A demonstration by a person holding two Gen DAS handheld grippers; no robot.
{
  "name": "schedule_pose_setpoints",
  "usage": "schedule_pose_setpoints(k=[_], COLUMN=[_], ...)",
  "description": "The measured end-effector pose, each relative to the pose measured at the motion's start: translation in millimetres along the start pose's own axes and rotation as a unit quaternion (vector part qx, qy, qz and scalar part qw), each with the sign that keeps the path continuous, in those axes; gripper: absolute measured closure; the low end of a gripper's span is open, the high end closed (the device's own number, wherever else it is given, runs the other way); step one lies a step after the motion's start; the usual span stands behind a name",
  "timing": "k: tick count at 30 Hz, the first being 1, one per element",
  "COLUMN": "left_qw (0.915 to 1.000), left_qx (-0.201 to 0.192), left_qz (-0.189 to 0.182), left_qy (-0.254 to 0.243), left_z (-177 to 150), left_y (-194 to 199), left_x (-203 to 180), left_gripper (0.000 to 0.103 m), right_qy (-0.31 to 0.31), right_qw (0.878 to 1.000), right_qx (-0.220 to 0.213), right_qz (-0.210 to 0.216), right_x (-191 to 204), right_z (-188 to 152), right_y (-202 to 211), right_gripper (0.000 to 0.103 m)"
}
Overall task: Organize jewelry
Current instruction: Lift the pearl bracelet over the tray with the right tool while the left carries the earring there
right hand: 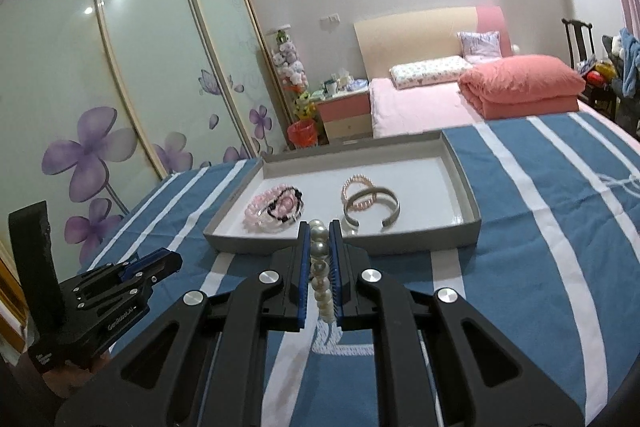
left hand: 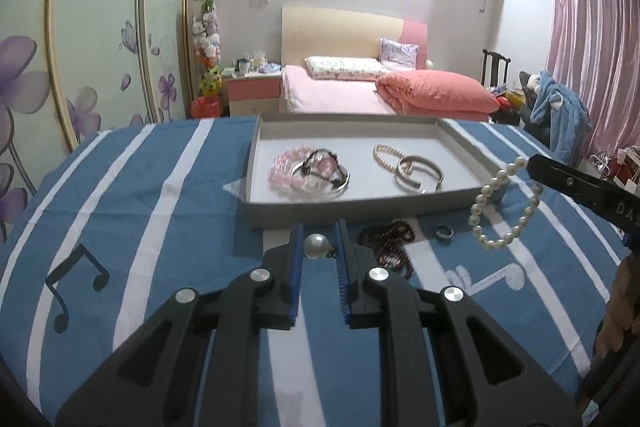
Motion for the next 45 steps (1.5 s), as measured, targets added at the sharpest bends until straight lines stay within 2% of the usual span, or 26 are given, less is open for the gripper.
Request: schedule_pose_setpoints(k=[7, 14, 23, 31, 45], left_qw=[0.9992, 0.9980, 0.9963, 0.9964, 0.9983], left_qx=[-0.041, -0.063, -0.086, -0.085, -0.057], left_qz=[0.003, 0.003, 0.008, 0.006, 0.005], left_qy=[-0.002, -0.003, -0.002, -0.005, 0.006], left_z=[20.1, 32.2, 60.7, 82.1, 111.3], left_y=[14.9, 20.1, 13.7, -6.8, -67.5], left_x=[-9.3, -15.3, -16.5, -16.3, -9.0], left_gripper=[0.087, 0.087, 0.087, 0.087, 0.087], right_qy=[0.030, 0.049, 0.049, 0.048, 0.044], right_qw=[0.998, 0.996, 0.992, 0.990, 0.992], right_qx=[-0.047, -0.075, -0.105, -0.117, -0.091], right_qz=[-0.016, -0.023, -0.041, -0.057, -0.076], right_x=[18.5, 27.3, 19.4, 14.7, 1.7], right_z=[18.1, 27.0, 47.9, 62.9, 78.2], right_y=[9.1, 10.4, 6.8, -10.7, -58.0], right_gripper=[0.093, 0.093, 0.093, 0.093, 0.093])
Point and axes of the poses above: each gripper's, at about its wrist camera, not at the fingertips, and y roughly against the way its jaws point, x to its left, z to its top, the point moved 6 cm from there along -y, roughly the way its jaws point, and after that the axes turned 6 degrees about x, right-handed, at the moved point
